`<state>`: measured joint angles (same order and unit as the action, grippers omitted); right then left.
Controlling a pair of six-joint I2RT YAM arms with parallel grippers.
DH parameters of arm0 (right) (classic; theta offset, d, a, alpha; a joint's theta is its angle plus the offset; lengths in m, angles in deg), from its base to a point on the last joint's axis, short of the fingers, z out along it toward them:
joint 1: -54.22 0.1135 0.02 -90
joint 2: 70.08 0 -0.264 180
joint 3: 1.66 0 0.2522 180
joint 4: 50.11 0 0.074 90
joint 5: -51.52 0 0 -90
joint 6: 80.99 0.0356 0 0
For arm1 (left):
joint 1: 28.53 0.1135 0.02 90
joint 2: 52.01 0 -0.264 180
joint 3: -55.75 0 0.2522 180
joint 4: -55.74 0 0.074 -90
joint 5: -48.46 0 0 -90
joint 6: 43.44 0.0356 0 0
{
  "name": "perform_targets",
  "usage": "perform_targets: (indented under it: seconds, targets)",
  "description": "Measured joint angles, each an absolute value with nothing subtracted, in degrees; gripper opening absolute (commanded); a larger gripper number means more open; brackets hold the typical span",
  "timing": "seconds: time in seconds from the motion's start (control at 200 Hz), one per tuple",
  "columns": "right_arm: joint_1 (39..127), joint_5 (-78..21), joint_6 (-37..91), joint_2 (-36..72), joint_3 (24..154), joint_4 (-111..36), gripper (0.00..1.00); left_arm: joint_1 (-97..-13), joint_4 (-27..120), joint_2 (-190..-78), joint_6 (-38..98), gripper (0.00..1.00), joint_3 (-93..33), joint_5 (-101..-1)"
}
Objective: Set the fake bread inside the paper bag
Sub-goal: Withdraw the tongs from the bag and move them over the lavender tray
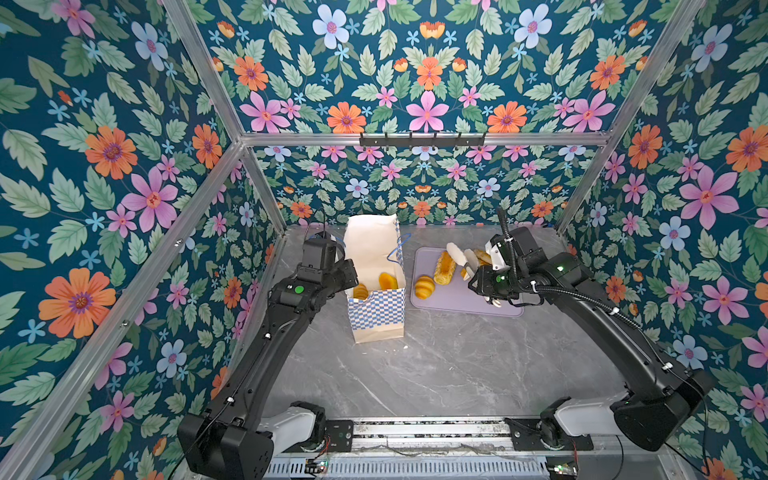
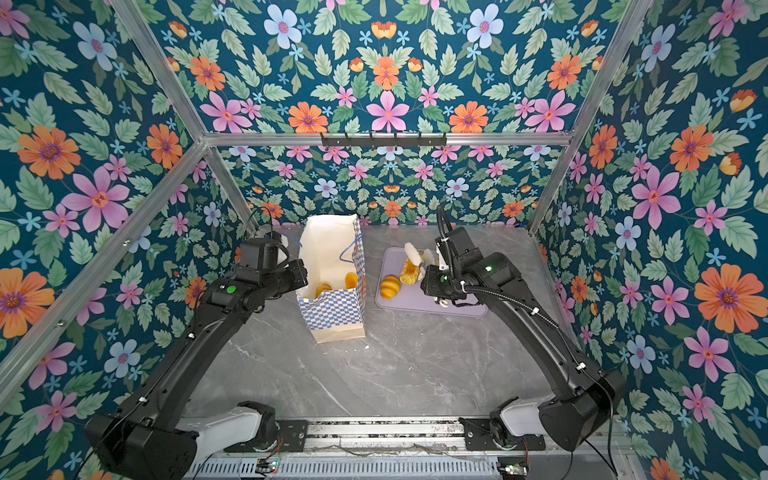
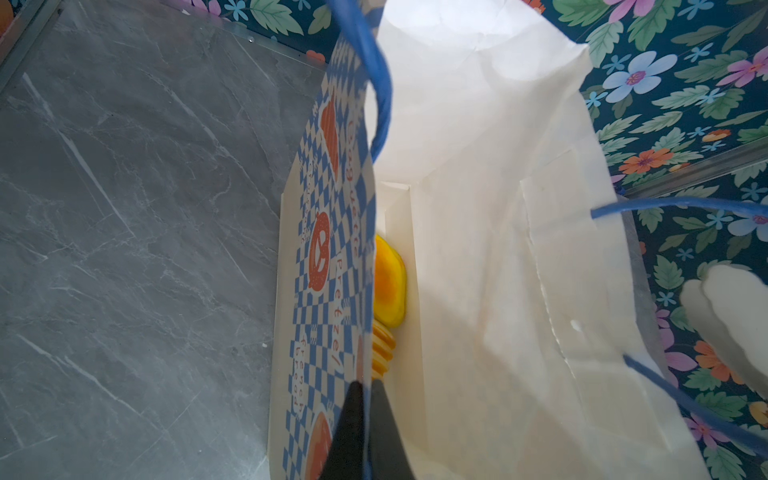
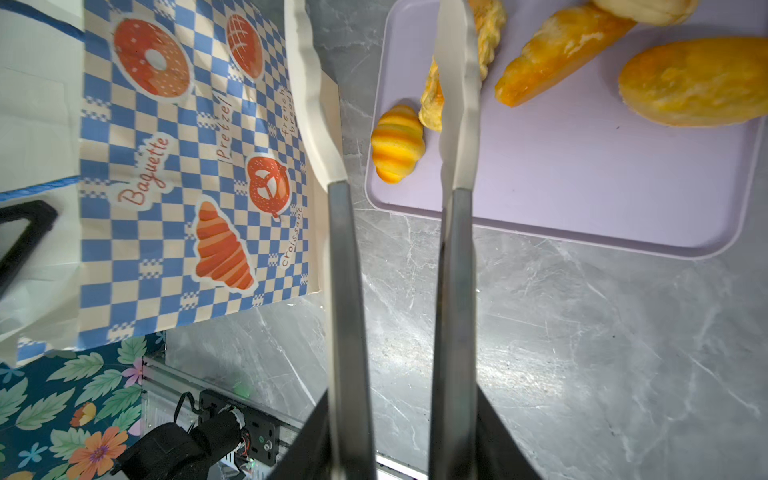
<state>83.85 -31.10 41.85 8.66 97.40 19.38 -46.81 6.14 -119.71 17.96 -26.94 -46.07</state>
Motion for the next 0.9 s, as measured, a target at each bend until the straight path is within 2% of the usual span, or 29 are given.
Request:
perform_targets:
  seconds: [0.9]
  targets:
    - [78.2, -26.0, 44.8, 11.3, 83.2, 8.4, 0.41, -46.8, 6.2, -119.6, 18.0, 0.05, -26.7, -46.1]
